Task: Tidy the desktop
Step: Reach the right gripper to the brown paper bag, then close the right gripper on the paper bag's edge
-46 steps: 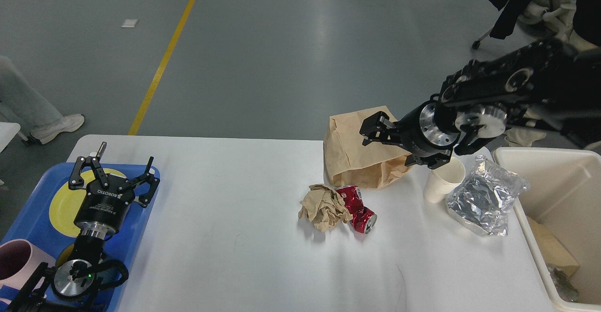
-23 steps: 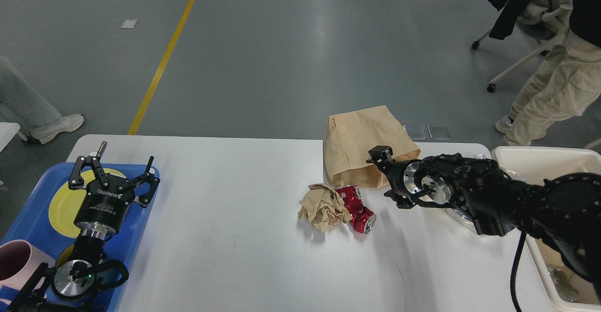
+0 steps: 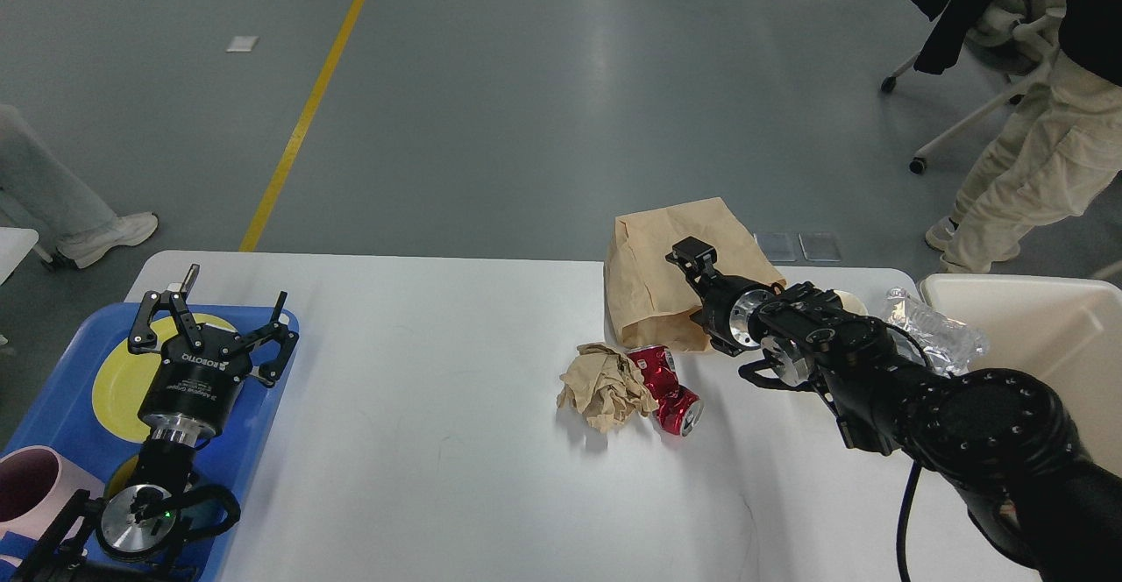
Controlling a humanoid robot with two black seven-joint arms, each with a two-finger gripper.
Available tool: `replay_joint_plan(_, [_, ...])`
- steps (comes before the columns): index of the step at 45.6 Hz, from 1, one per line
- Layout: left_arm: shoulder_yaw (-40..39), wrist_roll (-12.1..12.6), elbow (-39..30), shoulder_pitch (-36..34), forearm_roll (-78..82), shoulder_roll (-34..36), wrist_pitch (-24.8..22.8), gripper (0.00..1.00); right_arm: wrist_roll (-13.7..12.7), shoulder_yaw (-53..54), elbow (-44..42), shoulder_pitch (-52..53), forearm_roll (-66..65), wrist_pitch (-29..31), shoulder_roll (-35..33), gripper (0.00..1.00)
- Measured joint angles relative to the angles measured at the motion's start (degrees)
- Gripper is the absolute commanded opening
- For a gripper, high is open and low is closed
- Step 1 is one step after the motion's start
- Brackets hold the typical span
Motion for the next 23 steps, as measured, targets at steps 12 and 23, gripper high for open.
replay_joint_plan(12, [0.03, 0.0, 0.0, 0.0, 0.0, 0.0, 0.0, 0.97, 0.02, -0.01, -1.03, -1.36, 0.0, -0.6, 1.02, 0.91])
replay_joint_plan(23, [0.03, 0.0, 0.01, 0.0, -0.02, 0.0, 0.0, 0.97, 0.02, -0.06, -1.03, -1.45, 0.0, -2.22, 1.85, 0.82])
